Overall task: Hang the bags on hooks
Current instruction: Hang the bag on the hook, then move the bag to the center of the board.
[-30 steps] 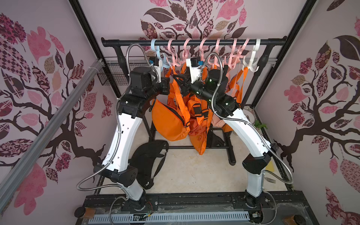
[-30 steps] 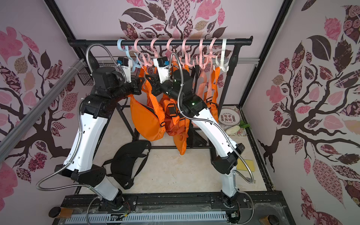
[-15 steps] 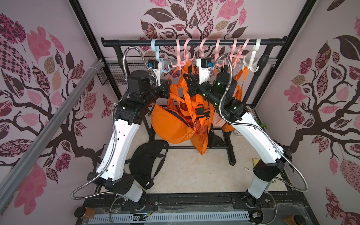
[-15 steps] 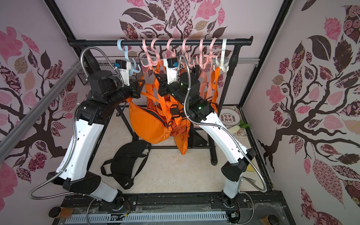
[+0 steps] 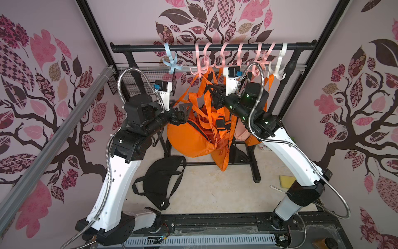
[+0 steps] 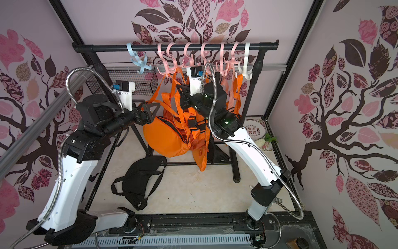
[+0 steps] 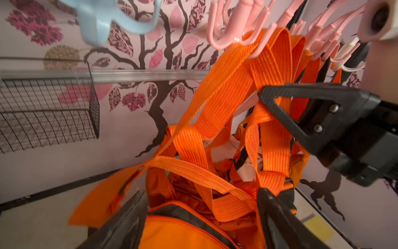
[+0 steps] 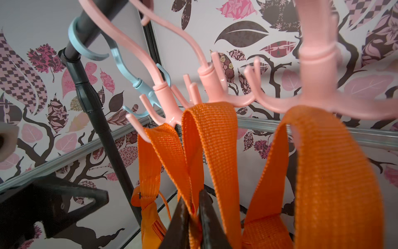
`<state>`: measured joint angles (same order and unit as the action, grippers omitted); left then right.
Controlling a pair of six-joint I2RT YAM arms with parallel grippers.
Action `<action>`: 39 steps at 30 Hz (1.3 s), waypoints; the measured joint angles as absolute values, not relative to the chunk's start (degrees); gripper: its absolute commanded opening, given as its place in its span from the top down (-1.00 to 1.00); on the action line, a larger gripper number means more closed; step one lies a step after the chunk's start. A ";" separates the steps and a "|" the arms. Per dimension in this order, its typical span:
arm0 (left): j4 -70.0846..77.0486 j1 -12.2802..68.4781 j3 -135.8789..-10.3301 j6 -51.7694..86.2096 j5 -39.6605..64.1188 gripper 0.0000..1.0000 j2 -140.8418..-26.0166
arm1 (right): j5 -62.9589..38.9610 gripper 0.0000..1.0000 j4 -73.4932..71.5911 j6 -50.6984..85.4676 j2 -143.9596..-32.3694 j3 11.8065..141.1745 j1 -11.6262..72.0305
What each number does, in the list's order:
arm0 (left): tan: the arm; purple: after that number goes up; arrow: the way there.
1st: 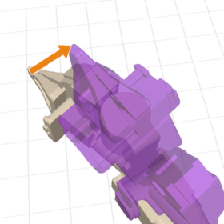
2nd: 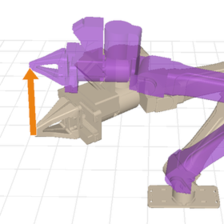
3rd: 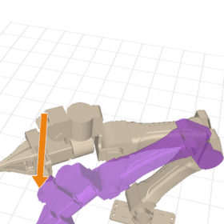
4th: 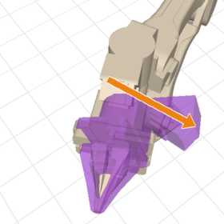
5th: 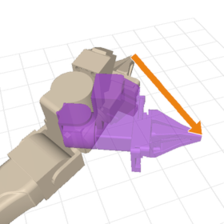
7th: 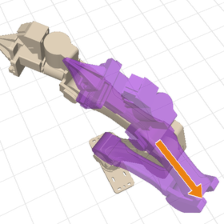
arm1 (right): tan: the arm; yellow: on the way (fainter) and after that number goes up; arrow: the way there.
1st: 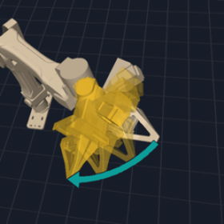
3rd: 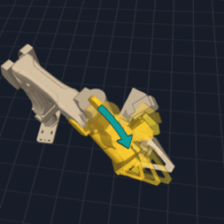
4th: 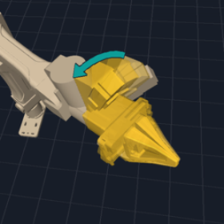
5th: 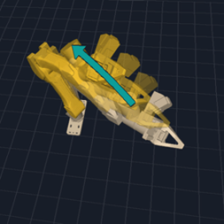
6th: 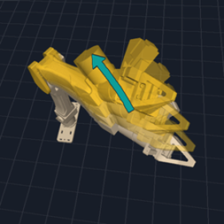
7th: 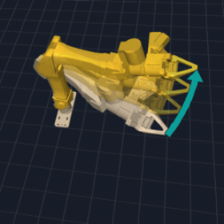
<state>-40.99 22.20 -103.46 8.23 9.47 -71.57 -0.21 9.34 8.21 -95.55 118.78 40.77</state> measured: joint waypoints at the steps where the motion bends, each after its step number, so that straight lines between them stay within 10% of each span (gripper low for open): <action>1: -41.01 22.20 -101.25 7.88 9.87 -0.75 -70.22 | -0.45 0.31 9.43 8.56 -94.91 118.34 40.75; 5: -38.98 22.20 -91.39 6.87 10.07 -0.84 -64.20 | -2.28 -0.28 9.80 9.08 -91.90 116.18 40.73; 10: -34.17 22.24 -76.84 5.96 3.90 -0.88 -50.94 | -4.14 -0.45 9.63 9.69 -86.37 112.60 41.25; 24: -27.83 22.28 -46.33 8.60 -30.28 -0.96 -19.07 | -1.10 -0.45 -0.05 9.52 -64.47 67.75 61.93; 39: -28.49 23.81 -40.34 10.33 -40.71 -0.96 -13.91 | 5.23 -0.36 -15.42 25.78 -96.40 54.57 75.20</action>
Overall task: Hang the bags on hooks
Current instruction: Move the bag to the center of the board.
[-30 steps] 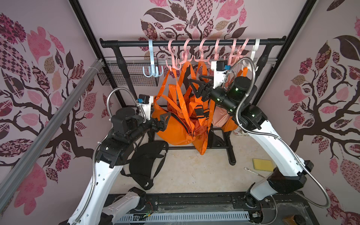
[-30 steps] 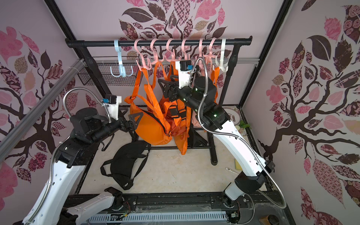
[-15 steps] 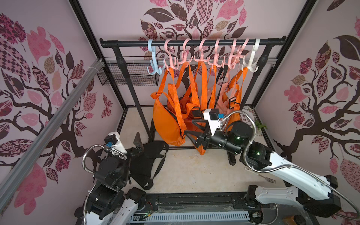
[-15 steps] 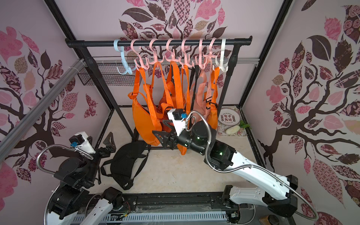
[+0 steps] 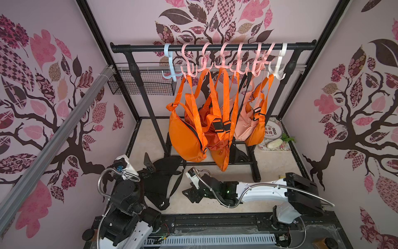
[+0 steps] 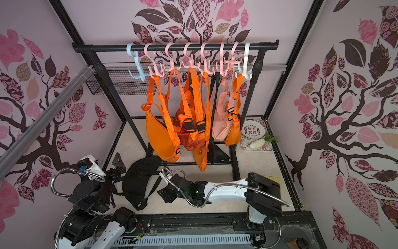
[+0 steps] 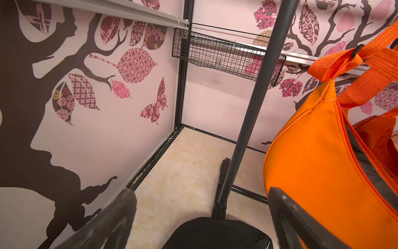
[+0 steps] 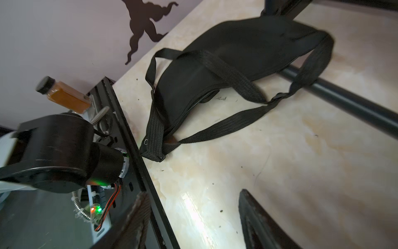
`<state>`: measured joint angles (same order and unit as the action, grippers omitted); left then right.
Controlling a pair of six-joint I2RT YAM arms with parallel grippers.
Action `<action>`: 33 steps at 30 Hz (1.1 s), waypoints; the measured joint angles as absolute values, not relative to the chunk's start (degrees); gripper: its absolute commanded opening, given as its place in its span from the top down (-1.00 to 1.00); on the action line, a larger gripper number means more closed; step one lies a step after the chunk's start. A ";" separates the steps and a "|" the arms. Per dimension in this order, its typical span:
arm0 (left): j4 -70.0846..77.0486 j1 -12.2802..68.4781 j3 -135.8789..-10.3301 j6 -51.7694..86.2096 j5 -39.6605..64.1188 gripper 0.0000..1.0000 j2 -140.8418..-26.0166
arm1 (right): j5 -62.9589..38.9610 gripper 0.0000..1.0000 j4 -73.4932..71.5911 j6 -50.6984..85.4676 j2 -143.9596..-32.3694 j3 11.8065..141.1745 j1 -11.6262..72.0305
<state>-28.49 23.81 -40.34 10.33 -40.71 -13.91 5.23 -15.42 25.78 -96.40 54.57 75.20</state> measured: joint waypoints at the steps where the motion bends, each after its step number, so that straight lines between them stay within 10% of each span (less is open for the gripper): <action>1: -28.60 23.94 -40.34 10.33 -41.08 -0.96 -13.74 | 5.85 -0.36 -16.08 25.63 -99.07 56.42 75.57; 33: -25.19 24.43 -37.58 7.64 -44.38 -0.95 -7.90 | 13.21 -0.29 -7.46 4.84 -140.38 106.06 70.81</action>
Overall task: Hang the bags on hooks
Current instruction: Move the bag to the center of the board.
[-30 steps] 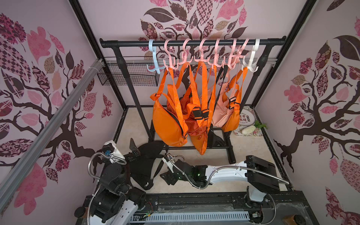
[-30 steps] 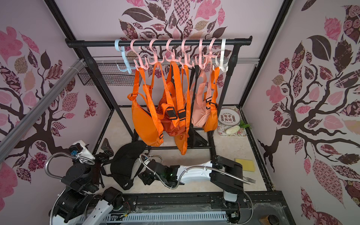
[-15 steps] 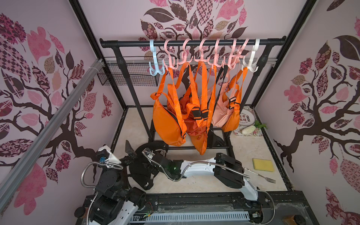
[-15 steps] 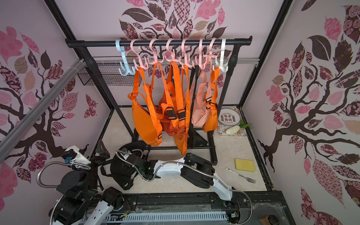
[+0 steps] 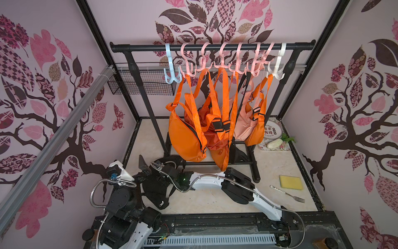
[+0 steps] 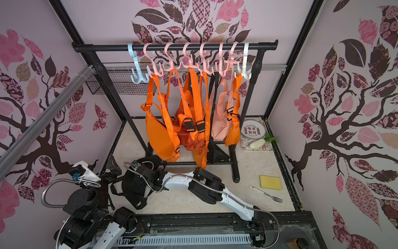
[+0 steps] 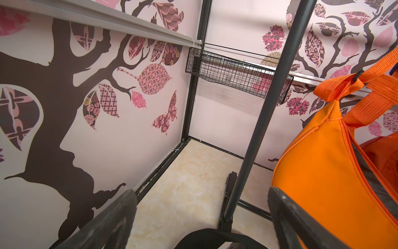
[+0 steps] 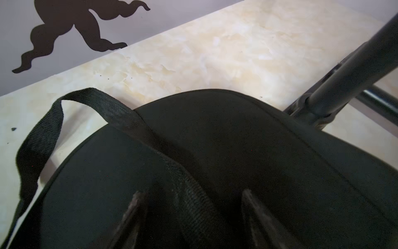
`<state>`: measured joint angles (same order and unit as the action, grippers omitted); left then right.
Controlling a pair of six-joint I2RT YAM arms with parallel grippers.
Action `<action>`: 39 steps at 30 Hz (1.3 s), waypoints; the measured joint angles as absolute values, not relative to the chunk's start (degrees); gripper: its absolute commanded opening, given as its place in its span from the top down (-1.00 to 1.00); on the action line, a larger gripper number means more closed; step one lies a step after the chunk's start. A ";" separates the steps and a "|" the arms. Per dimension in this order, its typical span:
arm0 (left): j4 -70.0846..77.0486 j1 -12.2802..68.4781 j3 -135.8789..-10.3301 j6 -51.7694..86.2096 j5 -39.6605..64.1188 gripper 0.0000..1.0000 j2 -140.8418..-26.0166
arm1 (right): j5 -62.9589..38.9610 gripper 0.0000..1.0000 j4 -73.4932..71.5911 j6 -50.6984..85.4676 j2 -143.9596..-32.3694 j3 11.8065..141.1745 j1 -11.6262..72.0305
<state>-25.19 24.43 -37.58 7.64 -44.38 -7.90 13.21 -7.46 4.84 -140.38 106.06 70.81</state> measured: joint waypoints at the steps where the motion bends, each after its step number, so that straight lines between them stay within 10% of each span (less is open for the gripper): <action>1: -25.12 24.43 -37.58 7.64 -44.34 -0.95 -7.90 | 13.13 -0.16 -7.46 4.73 -140.38 106.10 70.74; 8: -24.93 24.43 -37.50 7.51 -44.03 -0.94 -7.88 | 10.63 0.61 -12.84 3.92 -138.72 101.32 70.08; 24: -24.97 24.43 -37.47 7.51 -41.89 -0.94 -8.40 | 15.25 1.00 -13.78 5.98 -116.79 74.65 70.43; 32: -25.12 24.43 -37.50 7.55 -35.92 -0.94 -13.65 | 27.38 0.87 -9.50 18.37 -102.06 58.13 70.39; 39: -25.69 24.43 -37.50 7.75 -28.45 -0.93 -19.51 | 28.99 0.11 -5.76 27.29 -100.99 49.28 70.11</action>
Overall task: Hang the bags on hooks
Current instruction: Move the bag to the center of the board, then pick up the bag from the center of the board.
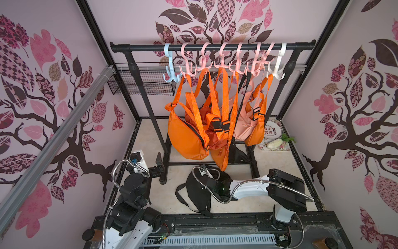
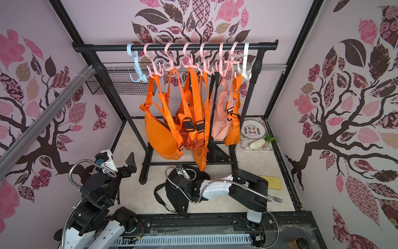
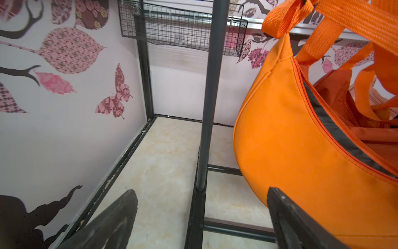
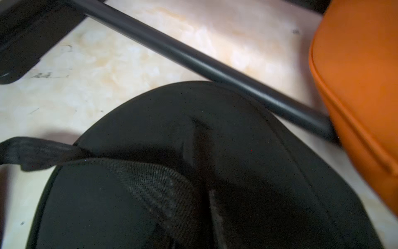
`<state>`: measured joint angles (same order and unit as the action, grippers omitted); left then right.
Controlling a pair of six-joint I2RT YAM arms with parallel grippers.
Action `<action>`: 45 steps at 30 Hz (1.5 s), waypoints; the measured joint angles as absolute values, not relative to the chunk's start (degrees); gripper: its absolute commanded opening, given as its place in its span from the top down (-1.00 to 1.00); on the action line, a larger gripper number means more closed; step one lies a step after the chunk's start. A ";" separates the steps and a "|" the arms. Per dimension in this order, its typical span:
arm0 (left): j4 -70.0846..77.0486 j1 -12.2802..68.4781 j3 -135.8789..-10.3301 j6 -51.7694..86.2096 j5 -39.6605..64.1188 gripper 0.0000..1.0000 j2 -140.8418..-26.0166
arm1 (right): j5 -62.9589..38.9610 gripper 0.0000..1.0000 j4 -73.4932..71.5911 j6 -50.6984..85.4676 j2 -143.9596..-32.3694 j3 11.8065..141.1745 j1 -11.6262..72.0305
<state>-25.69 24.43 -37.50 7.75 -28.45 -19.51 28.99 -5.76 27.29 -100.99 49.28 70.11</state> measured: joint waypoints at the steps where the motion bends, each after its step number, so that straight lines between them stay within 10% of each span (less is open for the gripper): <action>1: -25.87 24.43 -37.50 7.77 -27.70 -0.93 -19.92 | 28.49 0.06 -5.82 27.40 -100.84 48.62 70.11; 23: -26.26 24.60 -37.50 8.23 -24.71 -0.92 -19.90 | 14.96 -0.07 -11.53 11.46 -102.10 50.94 68.86; 33: -26.26 24.71 -37.50 8.49 -23.79 -0.92 -19.86 | 14.09 0.93 -11.16 8.38 -104.51 51.03 68.45; 45: -26.68 26.30 -39.75 5.13 -6.70 -0.87 -20.45 | 15.81 1.00 -3.62 5.19 -82.19 55.81 68.45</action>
<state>-26.68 26.30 -39.75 5.13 -6.70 -20.45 15.81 -3.62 5.19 -82.19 55.81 68.45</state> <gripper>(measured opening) 0.936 0.048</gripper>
